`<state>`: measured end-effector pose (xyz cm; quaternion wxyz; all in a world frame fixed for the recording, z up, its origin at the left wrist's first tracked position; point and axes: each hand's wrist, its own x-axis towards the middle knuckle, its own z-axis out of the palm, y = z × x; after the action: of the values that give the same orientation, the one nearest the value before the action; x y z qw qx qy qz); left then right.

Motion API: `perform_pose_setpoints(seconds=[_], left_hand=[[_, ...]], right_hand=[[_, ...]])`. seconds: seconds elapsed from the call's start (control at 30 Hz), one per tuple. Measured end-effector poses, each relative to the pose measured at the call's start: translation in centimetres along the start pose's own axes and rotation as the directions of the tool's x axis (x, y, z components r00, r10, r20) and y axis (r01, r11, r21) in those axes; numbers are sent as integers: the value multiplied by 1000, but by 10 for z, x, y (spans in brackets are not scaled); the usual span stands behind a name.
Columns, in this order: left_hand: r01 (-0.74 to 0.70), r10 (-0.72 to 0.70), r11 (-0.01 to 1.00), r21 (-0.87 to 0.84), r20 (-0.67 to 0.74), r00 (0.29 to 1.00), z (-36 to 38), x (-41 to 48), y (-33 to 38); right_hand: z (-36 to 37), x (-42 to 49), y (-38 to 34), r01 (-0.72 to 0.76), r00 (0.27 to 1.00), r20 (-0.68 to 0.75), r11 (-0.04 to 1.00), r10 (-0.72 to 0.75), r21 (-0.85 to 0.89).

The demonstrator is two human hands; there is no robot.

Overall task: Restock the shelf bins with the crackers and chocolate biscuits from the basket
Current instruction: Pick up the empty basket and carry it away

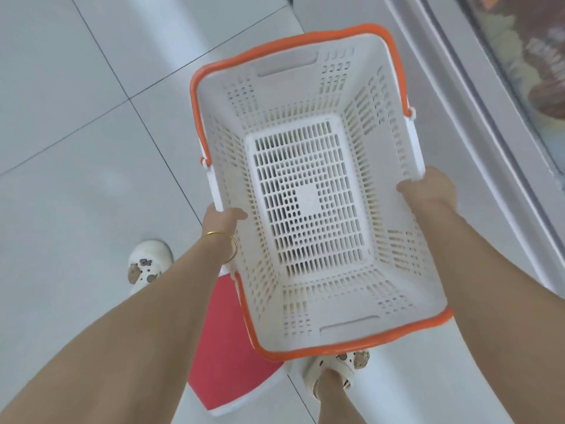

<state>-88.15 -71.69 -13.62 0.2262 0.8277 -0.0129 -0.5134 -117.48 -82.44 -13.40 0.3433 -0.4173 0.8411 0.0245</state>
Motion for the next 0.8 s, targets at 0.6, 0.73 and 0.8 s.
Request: perform_pose_setpoints(seconds=[0.6,0.73,0.8], left_hand=[[-100,123,976,-192,114,986,-80,16,17],[-79,117,947,-311,103,988,-139,16,29],[-49,91,923,-381,93,991,-174,15,32]], right_hand=[[2,-53,-65,155,982,-94,986,-161,-64],[-3,-90,-137,264,956,-92,954,-278,-139],[-1,-113,-182,324,937,-78,929,-341,-177]])
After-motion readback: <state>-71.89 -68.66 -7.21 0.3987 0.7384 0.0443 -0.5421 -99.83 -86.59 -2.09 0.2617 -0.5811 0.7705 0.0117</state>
